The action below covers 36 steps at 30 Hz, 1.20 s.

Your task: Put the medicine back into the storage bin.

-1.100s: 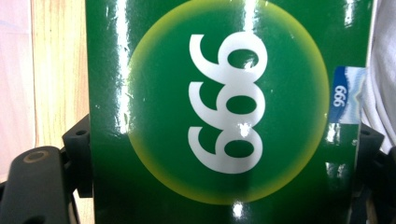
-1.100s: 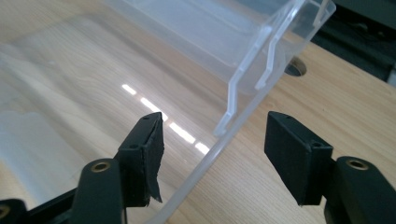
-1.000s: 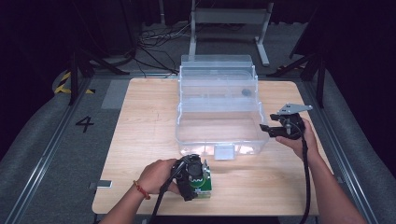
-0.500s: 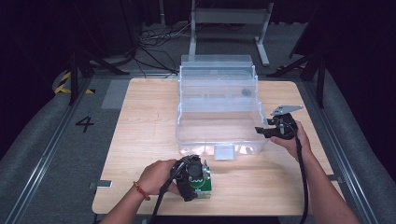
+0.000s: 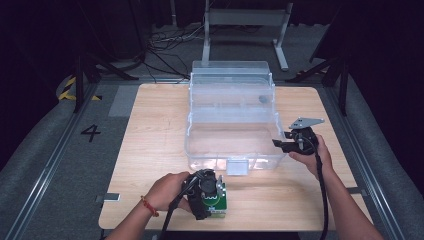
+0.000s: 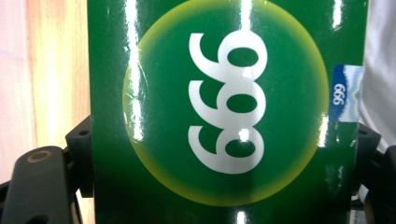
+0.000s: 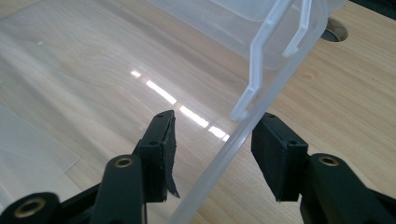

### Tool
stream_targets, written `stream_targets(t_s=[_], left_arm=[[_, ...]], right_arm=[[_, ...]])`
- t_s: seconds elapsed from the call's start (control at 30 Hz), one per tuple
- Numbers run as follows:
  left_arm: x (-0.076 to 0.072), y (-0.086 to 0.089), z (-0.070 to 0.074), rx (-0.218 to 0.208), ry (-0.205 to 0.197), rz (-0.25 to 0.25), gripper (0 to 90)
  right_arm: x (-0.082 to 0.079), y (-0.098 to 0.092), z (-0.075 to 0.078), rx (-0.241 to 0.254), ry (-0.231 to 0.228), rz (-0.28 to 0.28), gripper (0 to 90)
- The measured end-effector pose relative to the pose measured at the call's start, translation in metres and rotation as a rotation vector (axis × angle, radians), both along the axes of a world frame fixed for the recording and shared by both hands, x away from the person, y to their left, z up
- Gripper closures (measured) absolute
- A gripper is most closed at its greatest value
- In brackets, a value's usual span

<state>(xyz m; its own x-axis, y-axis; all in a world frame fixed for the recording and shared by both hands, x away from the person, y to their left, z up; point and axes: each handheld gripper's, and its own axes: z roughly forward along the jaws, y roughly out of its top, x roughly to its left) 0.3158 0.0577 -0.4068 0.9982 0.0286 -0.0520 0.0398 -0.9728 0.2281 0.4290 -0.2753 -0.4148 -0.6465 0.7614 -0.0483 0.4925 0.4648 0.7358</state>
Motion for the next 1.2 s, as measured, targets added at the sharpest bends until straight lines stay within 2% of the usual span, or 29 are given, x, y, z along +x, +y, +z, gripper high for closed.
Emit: stream_targets(t_s=[0.03, 0.07, 0.13, 0.17, 0.3, 0.33, 0.37, 0.4, 0.43, 0.5, 0.6, 0.63, 0.67, 0.8, 0.87, 0.93, 1.13, 1.2], left_arm=[[-0.002, 0.003, 0.008, -0.015, -0.006, -0.003, 17.3], [-0.002, 0.003, 0.008, -0.015, -0.006, -0.003, 17.3], [-0.003, 0.007, 0.022, -0.033, -0.025, -0.005, 17.3], [-0.003, 0.007, 0.022, -0.033, -0.025, -0.005, 17.3], [-0.007, 0.011, 0.042, -0.057, -0.054, -0.022, 17.3], [-0.007, 0.011, 0.042, -0.057, -0.054, -0.022, 17.3], [-0.008, 0.011, 0.053, -0.067, -0.080, -0.025, 17.3], [-0.008, 0.011, 0.053, -0.067, -0.080, -0.025, 17.3], [-0.006, 0.012, 0.058, -0.072, -0.080, -0.028, 17.3], [-0.003, 0.013, 0.069, -0.068, -0.113, -0.025, 17.3], [0.005, 0.017, 0.087, -0.084, -0.148, -0.022, 17.2], [0.005, 0.017, 0.087, -0.084, -0.148, -0.022, 17.2], [0.011, 0.018, 0.094, -0.085, -0.161, -0.022, 17.2], [0.027, 0.021, 0.107, -0.072, -0.195, -0.019, 17.2], [0.037, 0.023, 0.110, -0.086, -0.199, -0.016, 17.2], [0.047, 0.023, 0.112, -0.085, -0.202, -0.004, 17.2], [0.074, 0.015, 0.114, -0.078, -0.215, -0.010, 17.0], [0.082, 0.012, 0.114, -0.063, -0.221, -0.010, 17.0]], right_arm=[[-0.004, 0.002, 0.000, -0.001, 0.001, -0.002, 51.2], [-0.006, 0.004, 0.000, -0.005, 0.002, -0.005, 51.2], [-0.010, 0.007, 0.001, -0.007, 0.002, -0.008, 51.1], [-0.010, 0.007, 0.001, -0.007, 0.002, -0.008, 51.1], [-0.021, 0.013, 0.001, -0.019, 0.007, -0.017, 50.8], [-0.021, 0.013, 0.001, -0.019, 0.007, -0.017, 50.8], [-0.024, 0.015, 0.001, -0.015, 0.008, -0.024, 50.9], [-0.024, 0.015, 0.001, -0.015, 0.008, -0.024, 50.9], [-0.025, 0.015, 0.001, -0.003, 0.007, -0.029, 50.9], [-0.028, 0.015, 0.000, 0.004, 0.004, -0.032, 50.8], [-0.031, 0.016, 0.001, 0.000, 0.009, -0.029, 50.6], [-0.031, 0.016, 0.001, 0.000, 0.009, -0.029, 50.6], [-0.031, 0.015, 0.001, 0.003, 0.009, -0.028, 50.6], [-0.032, 0.015, 0.001, 0.007, 0.013, -0.029, 50.3], [-0.031, 0.015, 0.000, 0.012, 0.011, -0.027, 49.8], [-0.031, 0.015, 0.001, 0.010, 0.011, -0.026, 49.7], [-0.031, 0.015, 0.001, 0.007, 0.011, -0.019, 49.4], [-0.031, 0.014, 0.000, 0.012, 0.009, -0.018, 49.3]])
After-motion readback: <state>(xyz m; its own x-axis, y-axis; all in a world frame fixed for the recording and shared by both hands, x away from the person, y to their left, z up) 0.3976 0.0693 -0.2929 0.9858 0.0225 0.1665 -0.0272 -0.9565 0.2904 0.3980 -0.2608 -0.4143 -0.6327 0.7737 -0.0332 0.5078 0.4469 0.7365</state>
